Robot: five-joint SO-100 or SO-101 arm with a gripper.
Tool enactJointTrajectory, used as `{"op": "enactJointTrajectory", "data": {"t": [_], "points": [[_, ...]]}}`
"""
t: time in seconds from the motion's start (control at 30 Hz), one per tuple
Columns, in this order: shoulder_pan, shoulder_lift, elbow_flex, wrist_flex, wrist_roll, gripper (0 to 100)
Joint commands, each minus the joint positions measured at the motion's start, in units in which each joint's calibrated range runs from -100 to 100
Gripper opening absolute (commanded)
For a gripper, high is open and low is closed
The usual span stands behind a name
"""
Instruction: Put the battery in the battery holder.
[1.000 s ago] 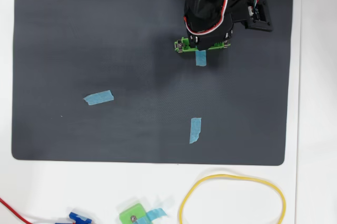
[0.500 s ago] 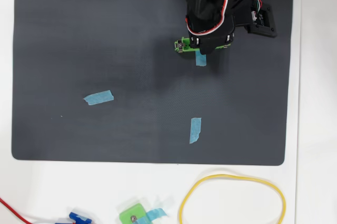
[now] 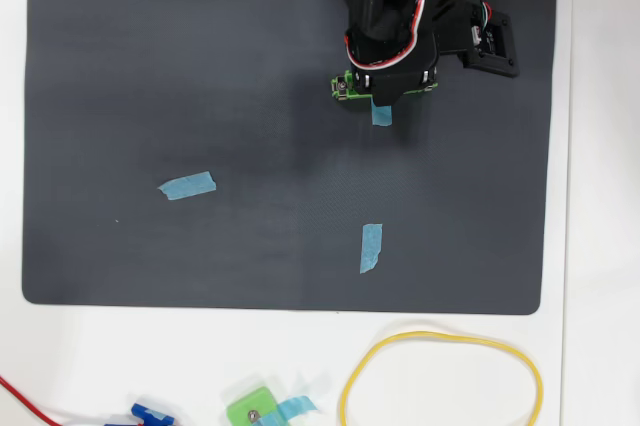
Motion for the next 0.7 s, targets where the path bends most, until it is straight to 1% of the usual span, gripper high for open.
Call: {"op": "enactJointTrajectory", "data": {"t": [0.0,0.2,0.27,0.67], "points": [[1.1,0.1,-0.5,-0.9,0.0,0],[1.3,4.2,-1.3,-1.1,0.0,0],[1.3,5.3,-1.2,-2.6,0.0,0],[1.2,5.6,-0.8,-3.6,0.0,0]]}}
